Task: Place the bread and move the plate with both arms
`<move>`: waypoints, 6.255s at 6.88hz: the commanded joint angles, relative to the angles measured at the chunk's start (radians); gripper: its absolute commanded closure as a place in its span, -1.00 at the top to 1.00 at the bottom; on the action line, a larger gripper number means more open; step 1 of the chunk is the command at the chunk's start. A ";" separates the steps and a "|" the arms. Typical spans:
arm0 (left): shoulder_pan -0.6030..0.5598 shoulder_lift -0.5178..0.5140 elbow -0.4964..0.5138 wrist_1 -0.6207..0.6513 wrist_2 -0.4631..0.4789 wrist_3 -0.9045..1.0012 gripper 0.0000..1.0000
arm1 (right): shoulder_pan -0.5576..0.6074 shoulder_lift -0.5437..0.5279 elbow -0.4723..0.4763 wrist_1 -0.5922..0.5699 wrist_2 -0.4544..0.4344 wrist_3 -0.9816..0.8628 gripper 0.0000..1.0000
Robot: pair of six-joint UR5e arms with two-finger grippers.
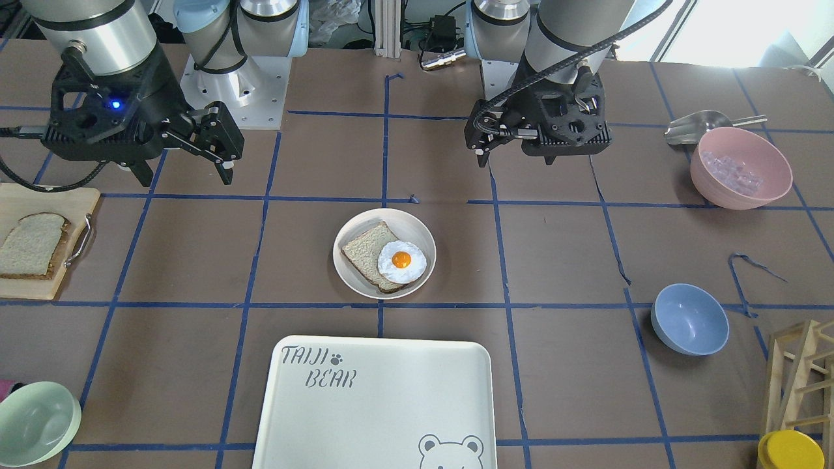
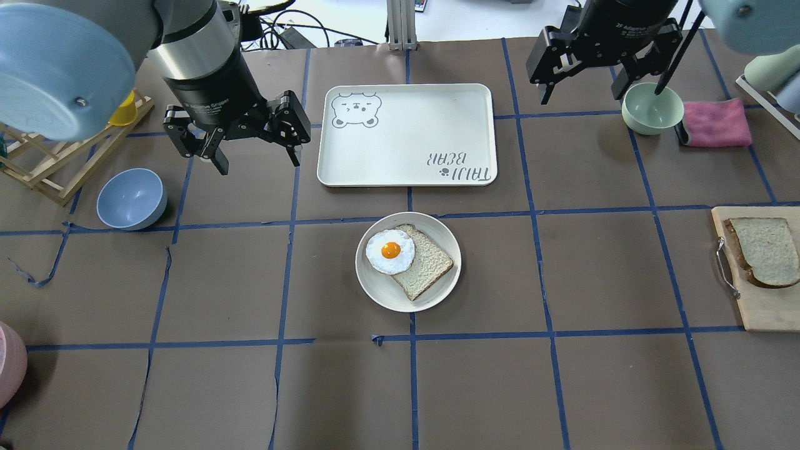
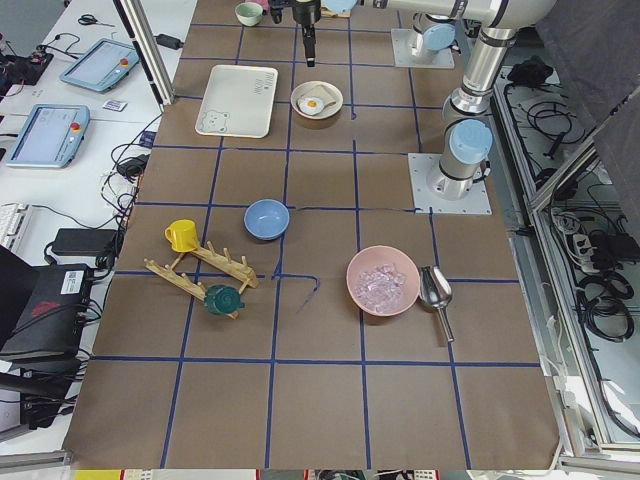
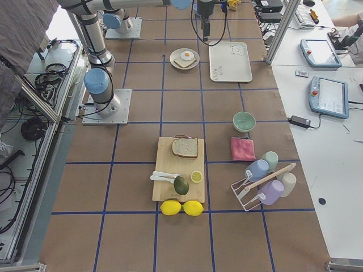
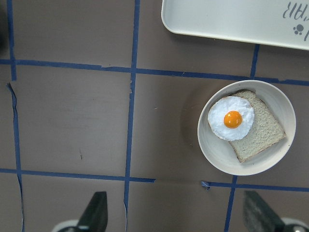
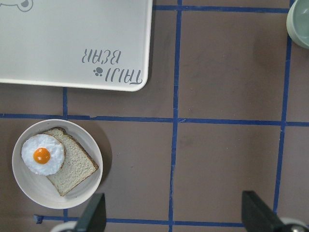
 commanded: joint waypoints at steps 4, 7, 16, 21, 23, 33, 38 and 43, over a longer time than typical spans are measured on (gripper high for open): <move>0.001 0.002 0.000 0.004 -0.008 -0.002 1.00 | -0.001 0.000 0.002 0.002 -0.002 -0.002 1.00; 0.001 0.000 0.000 0.008 -0.008 0.003 1.00 | -0.007 -0.002 0.012 0.005 -0.004 -0.006 1.00; 0.001 -0.006 0.000 0.011 -0.008 0.012 1.00 | -0.015 -0.003 0.012 0.003 -0.019 -0.017 1.00; 0.002 -0.008 0.000 0.013 -0.008 0.014 1.00 | -0.019 -0.002 0.016 0.073 -0.081 -0.032 1.00; 0.002 -0.008 -0.008 0.013 -0.008 0.012 1.00 | -0.106 0.002 0.021 0.086 -0.163 -0.123 1.00; 0.001 -0.011 -0.014 0.013 -0.009 0.003 1.00 | -0.684 0.210 0.578 -0.721 -0.177 -0.659 1.00; 0.001 -0.011 -0.014 0.013 -0.009 0.003 1.00 | -0.684 0.256 0.581 -0.714 -0.246 -0.714 -0.25; 0.001 -0.011 -0.012 0.011 -0.009 0.003 1.00 | -0.684 0.210 0.576 -0.673 -0.246 -0.718 -1.00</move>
